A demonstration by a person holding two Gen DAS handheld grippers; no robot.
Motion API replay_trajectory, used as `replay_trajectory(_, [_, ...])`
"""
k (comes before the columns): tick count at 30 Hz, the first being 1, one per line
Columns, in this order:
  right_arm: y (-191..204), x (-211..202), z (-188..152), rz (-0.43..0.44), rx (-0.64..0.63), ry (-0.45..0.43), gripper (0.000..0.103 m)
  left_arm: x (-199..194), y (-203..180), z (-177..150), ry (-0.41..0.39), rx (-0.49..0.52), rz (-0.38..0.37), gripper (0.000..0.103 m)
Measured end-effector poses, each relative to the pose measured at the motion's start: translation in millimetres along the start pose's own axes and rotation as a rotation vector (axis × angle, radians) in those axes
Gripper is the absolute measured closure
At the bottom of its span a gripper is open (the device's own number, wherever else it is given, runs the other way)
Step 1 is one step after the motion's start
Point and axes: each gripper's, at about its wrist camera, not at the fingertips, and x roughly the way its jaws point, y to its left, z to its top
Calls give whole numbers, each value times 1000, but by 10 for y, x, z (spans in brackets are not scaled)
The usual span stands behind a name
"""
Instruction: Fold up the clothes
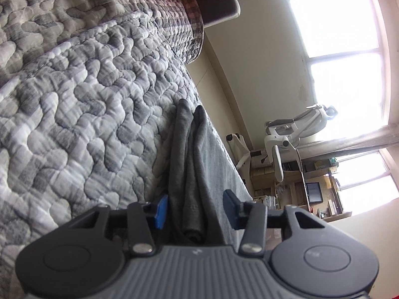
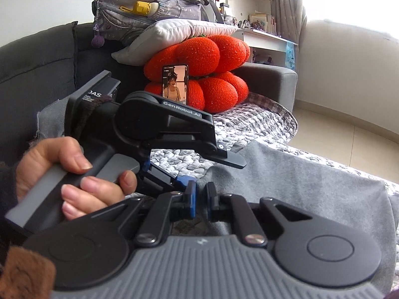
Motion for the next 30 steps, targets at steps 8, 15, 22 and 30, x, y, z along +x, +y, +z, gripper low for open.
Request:
replay_trajectory(8, [-83, -11, 22, 21, 56, 7, 93, 56, -29, -1, -46, 30, 38, 71])
replay_trajectory(15, [-228, -97, 21, 98, 139, -5, 87, 63, -105, -11, -78, 100, 89, 87])
replay_trajectory(22, [-479, -175, 80, 37, 220, -30, 86, 37, -164, -28, -101, 164, 125, 88])
replay_trajectory(30, [-793, -65, -19, -106, 295, 4, 86, -15, -195, -34, -111, 204, 132, 89])
